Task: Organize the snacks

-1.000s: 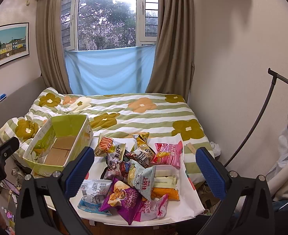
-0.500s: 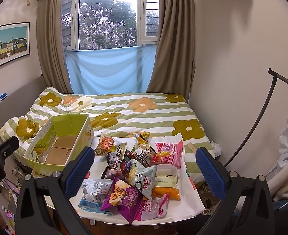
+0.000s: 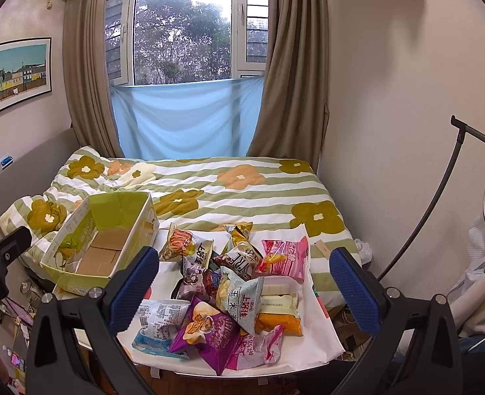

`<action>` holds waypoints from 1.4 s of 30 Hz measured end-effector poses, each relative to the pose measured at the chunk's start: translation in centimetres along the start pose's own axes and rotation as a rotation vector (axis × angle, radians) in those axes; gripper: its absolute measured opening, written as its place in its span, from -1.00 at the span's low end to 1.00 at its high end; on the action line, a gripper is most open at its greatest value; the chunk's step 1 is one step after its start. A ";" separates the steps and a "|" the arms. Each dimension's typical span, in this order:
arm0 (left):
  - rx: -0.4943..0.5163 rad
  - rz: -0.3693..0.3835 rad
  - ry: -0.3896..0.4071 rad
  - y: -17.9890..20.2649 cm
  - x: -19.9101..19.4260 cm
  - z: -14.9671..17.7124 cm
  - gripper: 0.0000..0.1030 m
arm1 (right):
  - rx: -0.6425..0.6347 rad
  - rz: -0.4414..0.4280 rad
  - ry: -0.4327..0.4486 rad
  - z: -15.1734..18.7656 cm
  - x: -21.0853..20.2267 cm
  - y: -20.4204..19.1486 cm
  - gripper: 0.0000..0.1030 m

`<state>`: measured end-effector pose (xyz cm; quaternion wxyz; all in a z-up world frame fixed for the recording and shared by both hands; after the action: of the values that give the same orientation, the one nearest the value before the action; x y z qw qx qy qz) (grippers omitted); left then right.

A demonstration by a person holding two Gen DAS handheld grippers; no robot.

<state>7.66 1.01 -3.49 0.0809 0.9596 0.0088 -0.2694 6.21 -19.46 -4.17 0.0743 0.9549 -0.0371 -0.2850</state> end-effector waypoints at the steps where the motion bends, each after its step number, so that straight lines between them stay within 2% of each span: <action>1: 0.000 0.000 0.000 0.0 0.0 0.0 0.99 | 0.000 0.000 -0.001 0.0 0.1 -0.1 1.00; 9: 0.002 0.005 -0.016 0.2 0.1 0.3 0.99 | 0.012 0.007 0.007 0.3 0.1 0.2 1.00; 14: -0.018 0.026 -0.121 0.2 2.7 2.0 0.99 | 0.054 -0.030 -0.021 1.7 0.7 1.6 1.00; 19: -0.048 0.052 -0.266 0.8 6.6 5.8 0.99 | 0.060 -0.079 -0.101 4.3 3.2 1.7 1.00; 23: -0.053 0.047 -0.365 1.6 9.6 9.6 0.99 | 0.069 -0.179 -0.181 7.7 6.2 1.0 1.00; 29: -0.014 0.044 -0.453 2.6 14.3 14.9 0.99 | 0.127 -0.334 -0.276 11.9 10.5 -0.9 1.00; 32: -0.003 0.056 -0.497 2.9 16.4 17.2 0.99 | 0.171 -0.382 -0.315 13.4 12.3 -2.1 1.00; 36: 0.012 0.076 -0.542 2.9 18.6 19.6 0.99 | 0.240 -0.427 -0.371 15.2 14.2 -3.5 1.00; 42: 0.046 0.114 -0.589 2.7 21.0 21.7 0.97 | 0.322 -0.439 -0.427 16.9 16.7 -5.5 1.00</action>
<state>14.55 -5.71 -32.27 0.0731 0.8407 -0.0750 -0.5313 11.03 -17.97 -28.05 -0.1499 0.8585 0.1101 -0.4779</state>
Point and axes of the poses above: each gripper's, at about its wrist camera, not at the fingertips, and x roughly the way its jaws point, y to its right, z to its underside, the point moved 8 cm from there along x, roughly the way its jaws point, and after that the axes turned 11 degrees about -x, right-handed, at the moved point
